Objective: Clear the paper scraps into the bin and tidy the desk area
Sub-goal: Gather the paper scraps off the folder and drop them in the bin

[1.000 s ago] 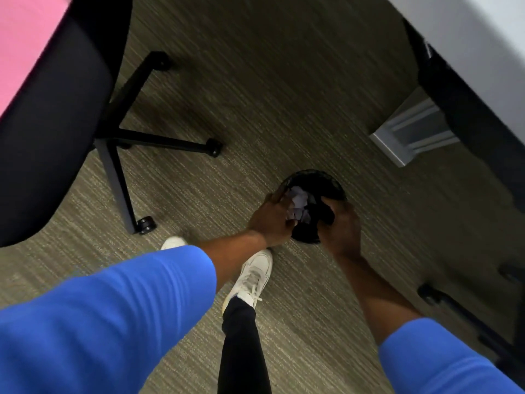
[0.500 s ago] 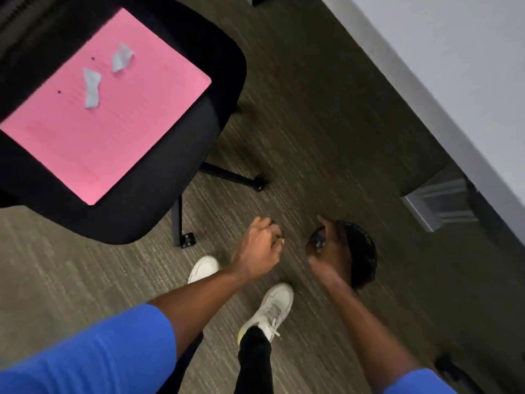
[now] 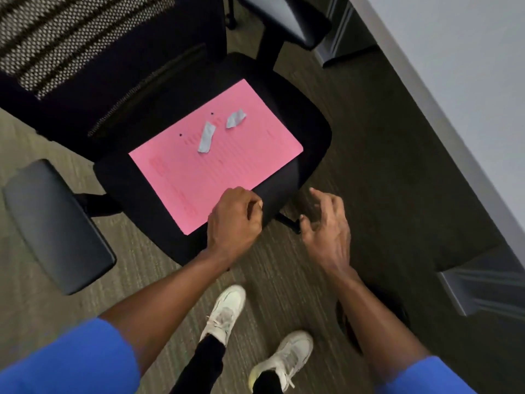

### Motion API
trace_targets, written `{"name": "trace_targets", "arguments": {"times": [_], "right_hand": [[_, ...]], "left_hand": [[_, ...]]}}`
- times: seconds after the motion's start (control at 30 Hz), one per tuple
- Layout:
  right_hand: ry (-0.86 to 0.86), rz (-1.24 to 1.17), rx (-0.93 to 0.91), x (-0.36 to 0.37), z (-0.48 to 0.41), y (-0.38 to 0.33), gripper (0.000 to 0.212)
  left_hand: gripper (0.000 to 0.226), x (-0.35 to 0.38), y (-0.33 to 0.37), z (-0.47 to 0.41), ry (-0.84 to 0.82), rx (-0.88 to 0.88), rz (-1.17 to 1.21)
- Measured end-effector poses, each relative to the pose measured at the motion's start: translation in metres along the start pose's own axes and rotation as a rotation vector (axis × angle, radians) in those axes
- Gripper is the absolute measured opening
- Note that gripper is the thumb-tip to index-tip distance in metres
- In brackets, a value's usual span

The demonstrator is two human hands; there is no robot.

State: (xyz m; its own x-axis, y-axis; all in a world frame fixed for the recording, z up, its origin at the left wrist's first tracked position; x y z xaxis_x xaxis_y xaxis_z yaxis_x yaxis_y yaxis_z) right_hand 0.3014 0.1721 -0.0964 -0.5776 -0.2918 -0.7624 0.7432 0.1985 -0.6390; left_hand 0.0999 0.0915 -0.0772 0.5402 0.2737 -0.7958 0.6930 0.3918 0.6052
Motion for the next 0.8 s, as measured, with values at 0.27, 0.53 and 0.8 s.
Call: {"name": "trace_targets", "arguments": {"times": [0.27, 0.53, 0.8], "right_hand": [[-0.117, 0.214, -0.170, 0.046, -0.123, -0.094, 0.068], [-0.190, 0.314, -0.274, 0.100, -0.190, -0.155, 0.074], [-0.191, 0.454, -0.422, 0.114, -0.194, -0.166, 0.031]], "left_hand": [[0.078, -0.039, -0.082, -0.123, 0.034, -0.376, -0.213], [0.079, -0.038, -0.095, -0.171, 0.036, -0.217, -0.284], [0.025, -0.038, -0.092, -0.167, 0.035, -0.164, -0.136]]}}
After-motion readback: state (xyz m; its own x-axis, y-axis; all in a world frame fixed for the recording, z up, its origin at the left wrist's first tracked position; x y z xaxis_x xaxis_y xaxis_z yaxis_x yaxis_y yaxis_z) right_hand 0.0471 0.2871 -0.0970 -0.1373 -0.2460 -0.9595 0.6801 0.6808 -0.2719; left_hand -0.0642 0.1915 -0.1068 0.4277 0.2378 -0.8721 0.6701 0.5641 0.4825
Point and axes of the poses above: each hand's wrist, its own z-axis away from the middle knuckle, its own x-axis out of the palm, y = z × x, the point moved 7 cm from there along -z, towards the middle knuckle, and after that the axes turned 1 degree about -z, right-handed, at the moved point
